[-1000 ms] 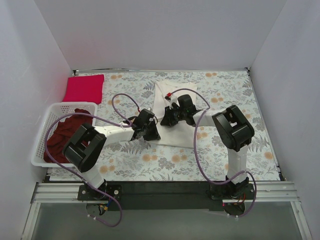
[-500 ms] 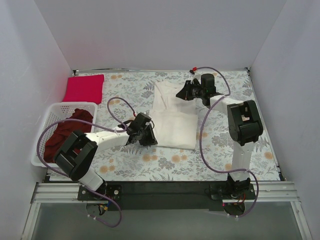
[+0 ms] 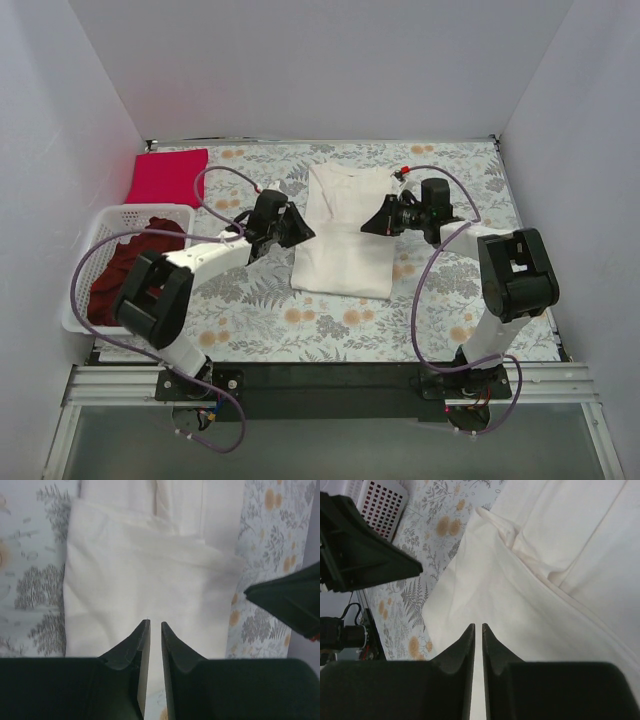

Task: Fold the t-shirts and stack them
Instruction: Fold the tshirt

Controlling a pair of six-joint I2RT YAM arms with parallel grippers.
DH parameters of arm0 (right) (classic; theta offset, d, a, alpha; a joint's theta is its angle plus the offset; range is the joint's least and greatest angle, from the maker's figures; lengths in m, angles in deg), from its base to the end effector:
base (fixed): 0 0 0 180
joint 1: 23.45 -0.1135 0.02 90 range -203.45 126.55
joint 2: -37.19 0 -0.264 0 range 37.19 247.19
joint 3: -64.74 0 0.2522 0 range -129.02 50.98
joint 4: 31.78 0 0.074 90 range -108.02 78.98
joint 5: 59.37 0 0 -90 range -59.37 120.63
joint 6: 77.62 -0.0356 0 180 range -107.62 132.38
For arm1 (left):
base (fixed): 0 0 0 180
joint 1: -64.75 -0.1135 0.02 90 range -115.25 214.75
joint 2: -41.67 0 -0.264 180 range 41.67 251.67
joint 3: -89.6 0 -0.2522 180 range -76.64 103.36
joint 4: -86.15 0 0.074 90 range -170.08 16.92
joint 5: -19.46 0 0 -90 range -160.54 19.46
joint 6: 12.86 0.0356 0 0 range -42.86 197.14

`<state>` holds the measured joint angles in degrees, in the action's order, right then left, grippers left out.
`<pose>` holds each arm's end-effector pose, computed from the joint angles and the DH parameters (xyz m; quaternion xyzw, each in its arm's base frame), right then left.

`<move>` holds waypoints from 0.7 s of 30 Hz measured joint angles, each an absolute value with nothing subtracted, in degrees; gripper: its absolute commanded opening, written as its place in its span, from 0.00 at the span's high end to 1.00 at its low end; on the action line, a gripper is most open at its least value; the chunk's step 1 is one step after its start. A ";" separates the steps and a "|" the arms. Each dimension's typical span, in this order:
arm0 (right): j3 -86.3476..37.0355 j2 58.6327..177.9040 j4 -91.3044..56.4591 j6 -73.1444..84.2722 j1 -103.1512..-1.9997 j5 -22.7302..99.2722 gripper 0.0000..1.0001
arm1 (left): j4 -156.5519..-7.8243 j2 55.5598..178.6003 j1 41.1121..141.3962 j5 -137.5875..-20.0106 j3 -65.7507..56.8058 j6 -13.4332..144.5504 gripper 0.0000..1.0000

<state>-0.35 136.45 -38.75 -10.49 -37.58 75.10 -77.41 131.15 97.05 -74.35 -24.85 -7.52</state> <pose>0.3426 0.1120 0.1870 -0.1364 0.8028 0.4593 0.3549 0.2790 -0.1792 0.2043 -0.3877 0.8203 -0.3733 0.1936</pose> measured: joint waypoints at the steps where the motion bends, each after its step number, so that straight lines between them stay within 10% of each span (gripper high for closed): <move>1: -0.24 136.69 -38.86 -10.65 -37.01 75.43 0.84 | -78.63 133.96 96.00 -74.83 -22.88 -6.89 0.89; 14: -3.06 151.36 -40.98 -12.33 -30.85 76.28 0.85 | -86.11 157.57 88.00 -80.71 -9.42 -3.59 0.91; 21: -2.84 148.89 -41.11 -14.69 -29.47 77.11 0.83 | -84.73 154.10 87.39 -81.06 -11.37 -2.37 0.76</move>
